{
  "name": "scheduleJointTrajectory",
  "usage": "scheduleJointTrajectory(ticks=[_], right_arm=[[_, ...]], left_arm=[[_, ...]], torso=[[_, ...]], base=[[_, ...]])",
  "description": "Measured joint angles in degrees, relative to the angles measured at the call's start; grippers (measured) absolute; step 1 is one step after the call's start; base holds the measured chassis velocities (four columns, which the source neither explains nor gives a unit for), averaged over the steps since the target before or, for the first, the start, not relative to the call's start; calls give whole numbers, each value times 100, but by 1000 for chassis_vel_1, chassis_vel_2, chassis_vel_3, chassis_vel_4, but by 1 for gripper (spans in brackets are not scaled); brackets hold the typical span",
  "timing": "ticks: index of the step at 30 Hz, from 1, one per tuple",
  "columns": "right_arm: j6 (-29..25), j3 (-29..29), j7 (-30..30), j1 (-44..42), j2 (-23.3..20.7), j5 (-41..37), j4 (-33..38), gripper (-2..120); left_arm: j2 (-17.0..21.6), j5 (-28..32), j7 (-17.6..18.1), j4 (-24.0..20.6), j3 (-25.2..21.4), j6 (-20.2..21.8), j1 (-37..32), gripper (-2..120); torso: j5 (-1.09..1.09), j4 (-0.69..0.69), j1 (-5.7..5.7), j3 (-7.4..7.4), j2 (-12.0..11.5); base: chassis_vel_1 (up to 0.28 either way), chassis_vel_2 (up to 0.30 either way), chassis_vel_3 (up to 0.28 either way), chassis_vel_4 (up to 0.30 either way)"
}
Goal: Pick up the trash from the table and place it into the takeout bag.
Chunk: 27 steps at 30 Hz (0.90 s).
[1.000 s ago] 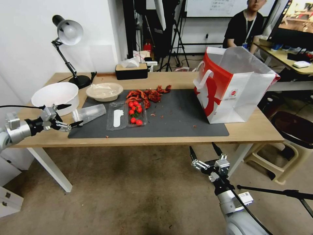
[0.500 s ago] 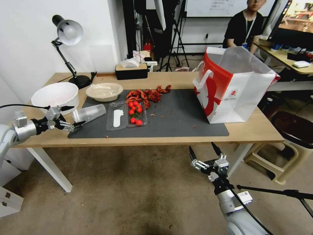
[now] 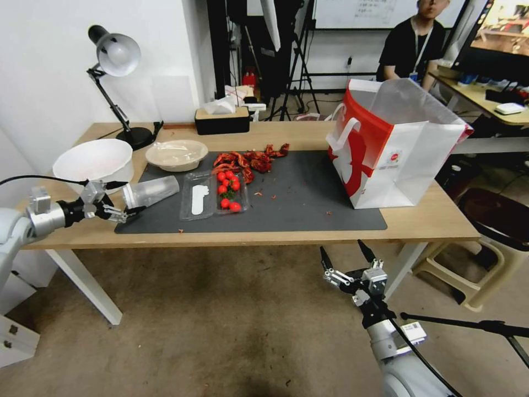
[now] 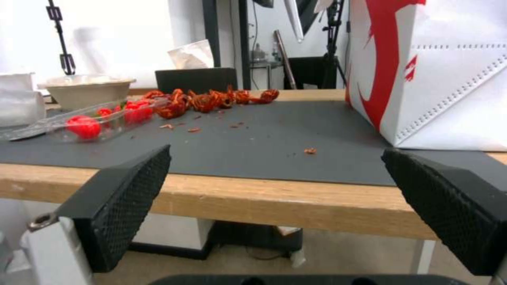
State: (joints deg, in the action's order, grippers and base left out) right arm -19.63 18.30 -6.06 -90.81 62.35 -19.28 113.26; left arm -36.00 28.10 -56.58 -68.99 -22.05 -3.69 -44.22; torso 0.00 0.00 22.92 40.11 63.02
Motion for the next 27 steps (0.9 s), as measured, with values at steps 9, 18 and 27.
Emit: scheduleJointTrajectory(ticks=[9, 18, 27], right_arm=[[14, 13, -36, 9, 4, 1, 16, 100], [48, 10, -64, 51, 2, 5, 25, 100], [51, 4, -77, 65, 3, 8, 25, 100]], left_arm=[[-99, -128, -146, 82, 107, 3, 146, 100], [-119, -275, -226, 108, 124, -44, 146, 98], [-163, -292, -208, 123, 125, -51, 159, 75]], torso=[[0, -1, -1, 0, 0], [0, 0, -1, 0, 0], [2, 0, -1, -1, 1]], base=[[0, 0, 0, 0], [0, 0, 0, 0], [0, 0, 0, 0]])
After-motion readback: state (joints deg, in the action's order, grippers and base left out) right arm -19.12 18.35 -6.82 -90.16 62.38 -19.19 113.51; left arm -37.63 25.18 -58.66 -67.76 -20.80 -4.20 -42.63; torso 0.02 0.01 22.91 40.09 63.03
